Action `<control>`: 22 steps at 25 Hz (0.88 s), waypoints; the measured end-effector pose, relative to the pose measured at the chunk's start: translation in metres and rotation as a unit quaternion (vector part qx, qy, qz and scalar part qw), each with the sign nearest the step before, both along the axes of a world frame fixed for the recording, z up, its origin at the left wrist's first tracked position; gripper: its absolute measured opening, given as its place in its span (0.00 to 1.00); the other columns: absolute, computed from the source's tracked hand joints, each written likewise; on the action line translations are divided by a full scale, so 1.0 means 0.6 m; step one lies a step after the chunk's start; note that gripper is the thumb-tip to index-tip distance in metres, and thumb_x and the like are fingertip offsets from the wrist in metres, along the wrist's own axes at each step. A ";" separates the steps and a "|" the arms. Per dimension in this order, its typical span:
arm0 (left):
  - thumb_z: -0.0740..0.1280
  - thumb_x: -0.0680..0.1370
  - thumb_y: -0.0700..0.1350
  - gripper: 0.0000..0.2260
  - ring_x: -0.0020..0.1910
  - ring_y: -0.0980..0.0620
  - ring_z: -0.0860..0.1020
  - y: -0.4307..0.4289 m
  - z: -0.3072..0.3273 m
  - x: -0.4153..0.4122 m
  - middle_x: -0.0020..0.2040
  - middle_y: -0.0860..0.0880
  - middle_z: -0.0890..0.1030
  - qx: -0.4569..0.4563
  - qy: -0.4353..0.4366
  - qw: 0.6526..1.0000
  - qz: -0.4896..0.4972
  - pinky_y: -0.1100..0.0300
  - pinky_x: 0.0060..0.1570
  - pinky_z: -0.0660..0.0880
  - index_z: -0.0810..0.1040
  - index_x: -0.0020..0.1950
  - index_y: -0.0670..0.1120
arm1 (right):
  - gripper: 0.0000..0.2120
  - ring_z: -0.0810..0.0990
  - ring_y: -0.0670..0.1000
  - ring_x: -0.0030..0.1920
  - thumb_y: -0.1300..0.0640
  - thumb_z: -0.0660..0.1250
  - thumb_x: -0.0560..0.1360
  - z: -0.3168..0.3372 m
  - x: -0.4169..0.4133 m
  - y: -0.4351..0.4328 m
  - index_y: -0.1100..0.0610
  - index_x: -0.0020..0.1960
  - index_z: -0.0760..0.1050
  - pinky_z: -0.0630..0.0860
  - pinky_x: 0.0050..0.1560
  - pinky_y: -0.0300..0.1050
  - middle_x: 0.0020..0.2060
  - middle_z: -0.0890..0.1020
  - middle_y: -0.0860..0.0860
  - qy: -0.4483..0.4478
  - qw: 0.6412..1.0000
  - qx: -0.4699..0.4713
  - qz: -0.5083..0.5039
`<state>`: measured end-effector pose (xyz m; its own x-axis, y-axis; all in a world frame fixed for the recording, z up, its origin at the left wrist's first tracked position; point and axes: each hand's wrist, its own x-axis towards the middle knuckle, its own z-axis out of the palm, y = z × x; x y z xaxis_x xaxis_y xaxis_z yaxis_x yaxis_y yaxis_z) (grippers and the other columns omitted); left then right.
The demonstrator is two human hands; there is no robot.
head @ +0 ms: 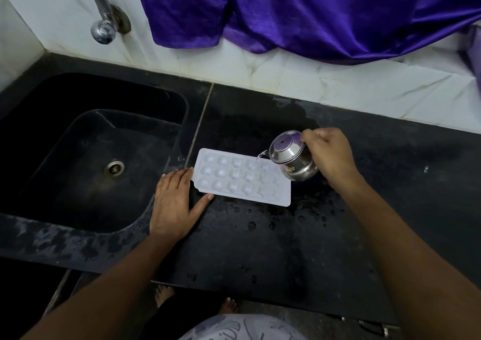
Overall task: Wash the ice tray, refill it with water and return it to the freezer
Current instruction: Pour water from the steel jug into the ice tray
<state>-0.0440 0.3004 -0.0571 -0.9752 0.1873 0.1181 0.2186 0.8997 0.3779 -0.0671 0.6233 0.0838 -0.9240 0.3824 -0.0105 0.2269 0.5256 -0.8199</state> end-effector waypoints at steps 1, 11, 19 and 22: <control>0.58 0.80 0.70 0.38 0.77 0.42 0.69 0.000 0.000 0.000 0.76 0.43 0.74 0.001 0.001 1.000 -0.001 0.41 0.81 0.59 0.70 0.79 0.43 | 0.20 0.67 0.47 0.25 0.50 0.65 0.74 0.001 0.000 0.001 0.53 0.25 0.69 0.67 0.35 0.48 0.19 0.68 0.44 -0.001 1.000 0.010 -0.001; 0.58 0.80 0.70 0.38 0.76 0.42 0.70 -0.001 -0.003 0.000 0.75 0.43 0.75 0.011 0.008 1.000 -0.002 0.41 0.81 0.60 0.71 0.78 0.43 | 0.20 0.67 0.48 0.26 0.49 0.65 0.74 0.011 0.003 0.006 0.53 0.25 0.68 0.66 0.35 0.48 0.20 0.67 0.45 -0.003 1.000 0.010 -0.018; 0.59 0.80 0.69 0.38 0.77 0.41 0.69 -0.002 -0.005 -0.001 0.75 0.42 0.75 0.011 0.005 1.000 -0.001 0.41 0.81 0.59 0.70 0.79 0.43 | 0.19 0.61 0.45 0.25 0.56 0.66 0.75 0.025 0.014 0.008 0.50 0.28 0.65 0.59 0.25 0.38 0.24 0.64 0.46 0.010 0.978 -0.199 -0.057; 0.59 0.80 0.69 0.38 0.77 0.42 0.69 -0.002 -0.005 -0.001 0.76 0.43 0.75 0.011 0.003 1.000 -0.002 0.42 0.82 0.59 0.69 0.79 0.43 | 0.20 0.56 0.46 0.25 0.56 0.65 0.76 0.028 0.018 0.004 0.48 0.29 0.62 0.54 0.24 0.38 0.25 0.61 0.46 0.015 0.963 -0.262 -0.060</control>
